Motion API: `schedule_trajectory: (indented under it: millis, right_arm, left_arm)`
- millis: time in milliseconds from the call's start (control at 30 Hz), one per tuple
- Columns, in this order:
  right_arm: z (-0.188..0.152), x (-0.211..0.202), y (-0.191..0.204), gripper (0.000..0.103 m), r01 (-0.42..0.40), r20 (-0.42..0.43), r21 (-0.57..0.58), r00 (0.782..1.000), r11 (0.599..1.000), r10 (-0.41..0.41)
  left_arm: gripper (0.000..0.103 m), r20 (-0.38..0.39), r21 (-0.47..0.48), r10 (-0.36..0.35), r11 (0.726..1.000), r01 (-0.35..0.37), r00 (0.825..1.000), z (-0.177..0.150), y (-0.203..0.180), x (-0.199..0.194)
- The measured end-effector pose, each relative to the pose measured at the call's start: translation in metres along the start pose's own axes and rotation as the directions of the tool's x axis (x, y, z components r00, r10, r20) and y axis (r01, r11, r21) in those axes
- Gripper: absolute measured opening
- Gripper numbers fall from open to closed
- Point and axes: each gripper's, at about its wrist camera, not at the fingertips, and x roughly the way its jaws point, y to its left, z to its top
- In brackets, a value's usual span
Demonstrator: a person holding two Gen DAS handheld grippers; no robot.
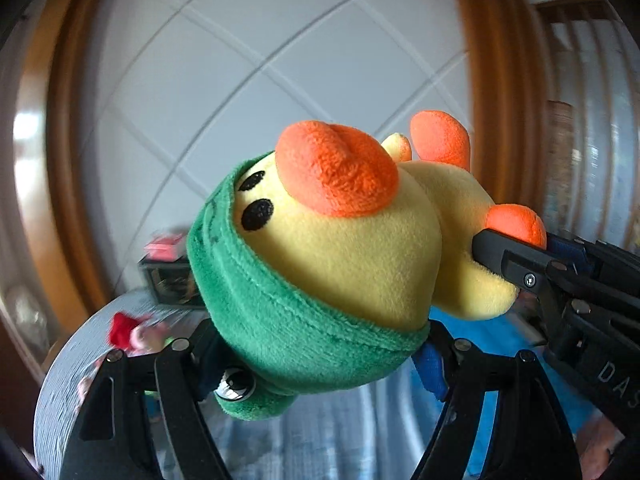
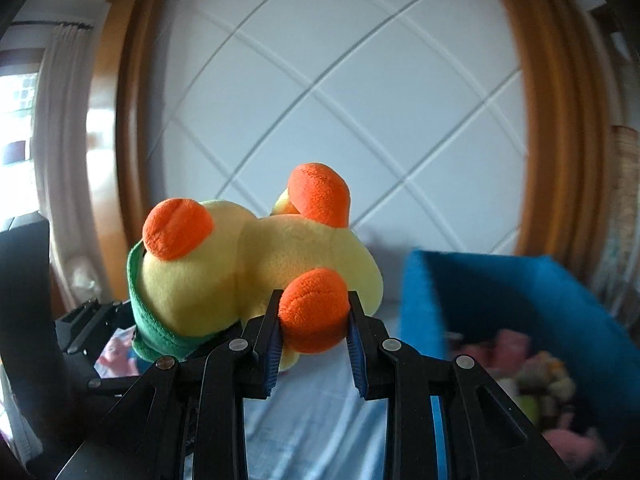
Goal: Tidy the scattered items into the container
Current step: 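Lift and carry the duck plush with both tools over the blue box, then open both tools to drop the duck plush into the box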
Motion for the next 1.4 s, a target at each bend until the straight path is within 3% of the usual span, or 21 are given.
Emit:
schedule_trajectory:
  millis: [167,300,400,467,633,900,933,1033,1167,1333,1400]
  right_arm:
    - [-0.005,-0.047,-0.085,0.028,0.079,0.002,0.021,0.997,0.997,-0.079]
    - [-0.019,-0.063,-0.158,0.028,0.113,-0.079,0.033,0.991,0.993,-0.111]
    - [-0.038,-0.062,-0.208,0.028,0.117,-0.152,0.056,0.983,0.992,-0.107]
    - [-0.052,-0.054,-0.241,0.028,0.122,-0.223,0.085,0.970,0.989,-0.100]
    - [-0.087,-0.044,-0.296,0.028,0.165,-0.368,0.126,0.923,0.978,-0.109]
    - [-0.112,-0.033,-0.342,0.028,0.212,-0.491,0.147,0.864,0.966,-0.115]
    - [-0.113,-0.031,-0.344,0.028,0.215,-0.500,0.148,0.859,0.965,-0.114]
    - [-0.112,-0.026,-0.345,0.028,0.235,-0.522,0.110,0.841,0.966,-0.145]
    - [-0.109,-0.013,-0.353,0.028,0.253,-0.542,0.061,0.821,0.966,-0.180]
    - [-0.117,0.003,-0.351,0.028,0.279,-0.591,-0.009,0.773,0.960,-0.230]
    - [-0.119,0.005,-0.355,0.028,0.289,-0.599,-0.009,0.765,0.957,-0.236]
  left_arm:
    - [0.076,-0.014,0.050,-0.079,0.996,0.079,0.997,0.010,-0.102,-0.006]
    - [0.076,-0.126,0.067,-0.102,0.992,0.111,0.987,0.006,-0.187,0.006]
    - [0.077,-0.239,0.077,-0.103,0.989,0.124,0.966,-0.004,-0.237,0.027]
    - [0.077,-0.333,0.081,-0.104,0.987,0.138,0.937,-0.012,-0.266,0.045]
    - [0.077,-0.530,0.091,-0.100,0.981,0.174,0.842,-0.032,-0.315,0.083]
    - [0.079,-0.668,0.011,-0.160,0.975,0.224,0.727,-0.054,-0.345,0.113]
    - [0.079,-0.676,0.011,-0.161,0.974,0.228,0.719,-0.053,-0.345,0.115]
    - [0.080,-0.681,0.027,-0.153,0.972,0.234,0.716,-0.053,-0.347,0.116]
    - [0.080,-0.664,0.022,-0.159,0.972,0.232,0.731,-0.051,-0.343,0.109]
    - [0.080,-0.624,0.041,-0.159,0.971,0.236,0.765,-0.046,-0.336,0.096]
    - [0.080,-0.605,0.053,-0.153,0.971,0.231,0.781,-0.044,-0.333,0.090]
